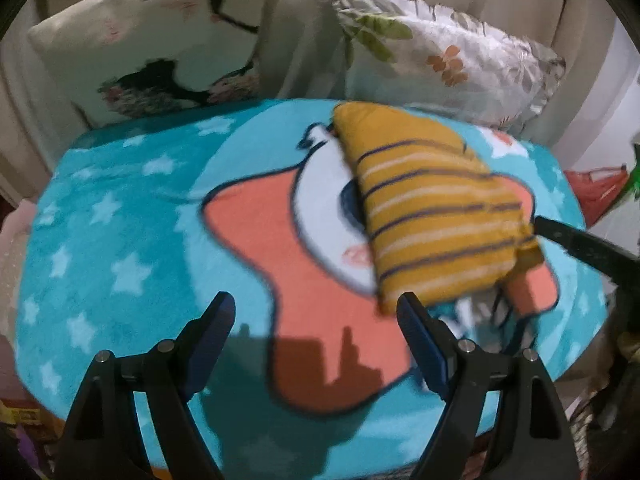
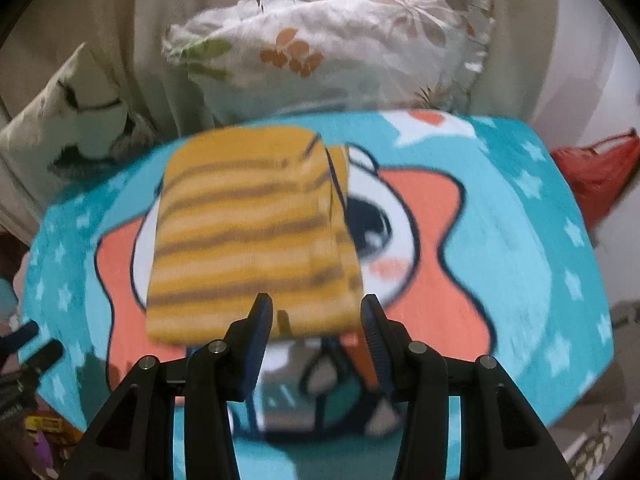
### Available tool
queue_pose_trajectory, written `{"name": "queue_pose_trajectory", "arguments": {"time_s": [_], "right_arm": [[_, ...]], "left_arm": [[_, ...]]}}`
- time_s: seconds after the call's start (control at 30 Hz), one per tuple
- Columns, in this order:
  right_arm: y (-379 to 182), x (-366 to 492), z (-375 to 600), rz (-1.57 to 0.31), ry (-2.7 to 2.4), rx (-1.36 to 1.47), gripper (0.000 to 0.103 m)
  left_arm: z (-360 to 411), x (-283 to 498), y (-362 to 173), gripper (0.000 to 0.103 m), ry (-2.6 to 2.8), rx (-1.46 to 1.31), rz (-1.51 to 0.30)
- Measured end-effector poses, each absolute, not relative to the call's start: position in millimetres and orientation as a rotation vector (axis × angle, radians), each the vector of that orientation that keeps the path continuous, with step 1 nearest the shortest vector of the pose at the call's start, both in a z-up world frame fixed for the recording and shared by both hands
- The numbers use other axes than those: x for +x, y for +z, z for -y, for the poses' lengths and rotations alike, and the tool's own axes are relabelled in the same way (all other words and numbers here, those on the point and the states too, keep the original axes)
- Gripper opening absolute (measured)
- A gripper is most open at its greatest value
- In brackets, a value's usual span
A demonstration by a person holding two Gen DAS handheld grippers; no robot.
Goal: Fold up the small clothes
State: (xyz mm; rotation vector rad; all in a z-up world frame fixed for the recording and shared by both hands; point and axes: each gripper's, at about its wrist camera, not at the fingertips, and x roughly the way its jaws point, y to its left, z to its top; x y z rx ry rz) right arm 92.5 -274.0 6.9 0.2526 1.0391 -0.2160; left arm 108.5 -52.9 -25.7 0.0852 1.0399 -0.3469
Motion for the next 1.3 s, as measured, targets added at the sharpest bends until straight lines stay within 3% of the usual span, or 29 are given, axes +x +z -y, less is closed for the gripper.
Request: {"name": "queue_pose_trajectory", "arguments": {"time_s": [0.03,0.17,0.43,0.73,1.0,1.3], "right_arm": [[6.7,102.6,276.0,-1.036,-0.193,0.251,0.038],[-5.5,146.5,281.6,-1.051,-0.123,0.205,0.035],[-55.7,184.7,301.3,-1.166,-0.031,0.197,0.036],[-24.3,199.8,317.8,-1.118,0.027,0.218,0.037],[-65.3,234.6,313.7,-1.198,0.017,0.171,0.039],[-37.9,205.8,329.2,-1.138,-0.027,0.187,0.043]], "left_arm": [[61.9,115.5,-24.5,0.082,-0.344,0.085,-1.037],[108.3,152.4,-27.8,0.082,-0.337,0.100,-1.025],[163.2,195.1,-75.9,0.082,-0.281,0.158,-1.131],[164.9,194.9,-79.9,0.082,-0.261,0.153,-1.146],[164.4,191.7,-81.1,0.083,-0.249,0.134,-1.158],[156.9,172.7,-64.6,0.083,-0.268,0.137,-1.088]]}}
